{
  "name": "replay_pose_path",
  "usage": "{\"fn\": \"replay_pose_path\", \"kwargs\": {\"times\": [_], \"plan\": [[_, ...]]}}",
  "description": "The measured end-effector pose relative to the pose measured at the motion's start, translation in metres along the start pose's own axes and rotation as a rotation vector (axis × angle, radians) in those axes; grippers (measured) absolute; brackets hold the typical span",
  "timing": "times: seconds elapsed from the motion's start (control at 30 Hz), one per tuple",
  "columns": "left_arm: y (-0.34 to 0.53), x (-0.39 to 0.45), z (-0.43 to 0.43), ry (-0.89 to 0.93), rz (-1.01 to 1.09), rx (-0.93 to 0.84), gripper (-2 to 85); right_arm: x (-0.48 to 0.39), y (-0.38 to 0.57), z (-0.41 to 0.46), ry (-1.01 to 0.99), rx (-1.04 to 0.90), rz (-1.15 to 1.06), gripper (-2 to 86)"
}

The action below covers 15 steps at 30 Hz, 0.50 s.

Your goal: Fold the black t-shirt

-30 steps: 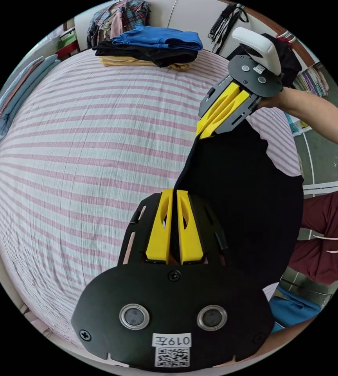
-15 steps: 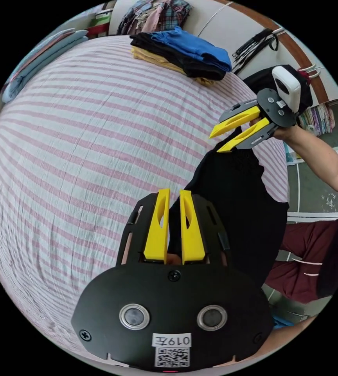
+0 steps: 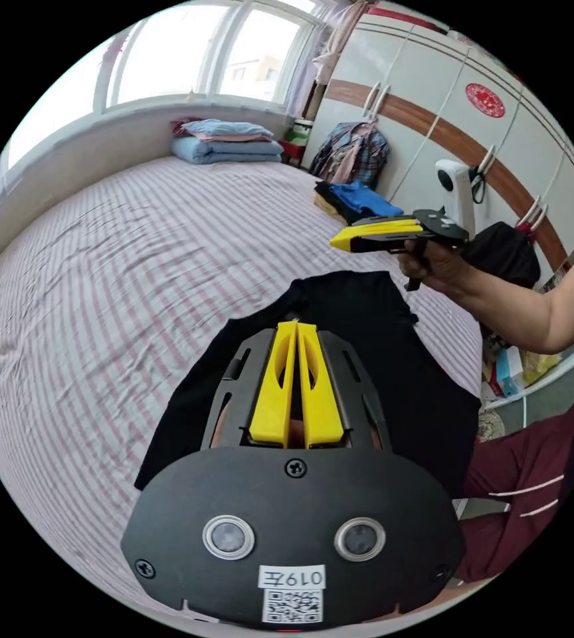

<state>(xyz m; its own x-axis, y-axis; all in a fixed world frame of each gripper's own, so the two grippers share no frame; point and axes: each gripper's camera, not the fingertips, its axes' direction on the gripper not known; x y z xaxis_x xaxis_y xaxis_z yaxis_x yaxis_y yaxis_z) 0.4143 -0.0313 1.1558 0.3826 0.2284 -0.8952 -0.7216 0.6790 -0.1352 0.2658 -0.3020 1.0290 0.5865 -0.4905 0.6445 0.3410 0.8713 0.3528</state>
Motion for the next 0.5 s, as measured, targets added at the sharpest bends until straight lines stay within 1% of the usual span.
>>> {"fn": "replay_pose_path", "kwargs": {"times": [0.07,0.1,0.13,0.17,0.2,0.23,0.27,0.33,0.37,0.43,0.5], "plan": [[0.034,-0.015,0.015,-0.036,-0.11,-0.039,0.7,0.0,-0.01,0.025,0.051,-0.118,-0.05,0.4],[0.039,-0.019,0.019,-0.034,-0.121,-0.043,0.7,0.008,-0.014,0.036,0.084,-0.172,-0.051,3.7],[0.044,-0.027,0.026,-0.047,-0.124,-0.025,0.7,0.022,-0.017,0.04,0.091,-0.2,-0.006,9.6],[0.045,-0.036,0.035,-0.08,-0.122,-0.007,0.7,0.031,-0.018,0.04,0.082,-0.21,0.024,10.2],[0.044,-0.041,0.041,-0.097,-0.127,-0.009,0.7,0.049,-0.019,0.039,0.03,-0.223,0.062,11.3],[0.04,-0.053,0.055,-0.099,-0.128,-0.021,0.8,0.065,-0.018,0.035,-0.014,-0.223,0.088,11.1],[0.036,-0.066,0.07,-0.056,-0.115,-0.024,0.8,0.072,-0.018,0.035,-0.032,-0.231,0.091,10.9],[0.03,-0.085,0.092,0.028,-0.092,-0.026,0.7,0.093,-0.019,0.039,-0.084,-0.319,0.057,11.2],[0.025,-0.092,0.106,0.071,-0.043,-0.051,0.7,0.097,-0.02,0.04,-0.1,-0.339,0.051,11.4],[0.02,-0.099,0.126,0.095,0.021,-0.093,0.7,0.109,-0.028,0.038,-0.175,-0.368,0.031,10.7],[0.02,-0.106,0.145,0.099,0.055,-0.142,0.8,0.112,-0.035,0.036,-0.193,-0.383,0.011,10.0]]}}
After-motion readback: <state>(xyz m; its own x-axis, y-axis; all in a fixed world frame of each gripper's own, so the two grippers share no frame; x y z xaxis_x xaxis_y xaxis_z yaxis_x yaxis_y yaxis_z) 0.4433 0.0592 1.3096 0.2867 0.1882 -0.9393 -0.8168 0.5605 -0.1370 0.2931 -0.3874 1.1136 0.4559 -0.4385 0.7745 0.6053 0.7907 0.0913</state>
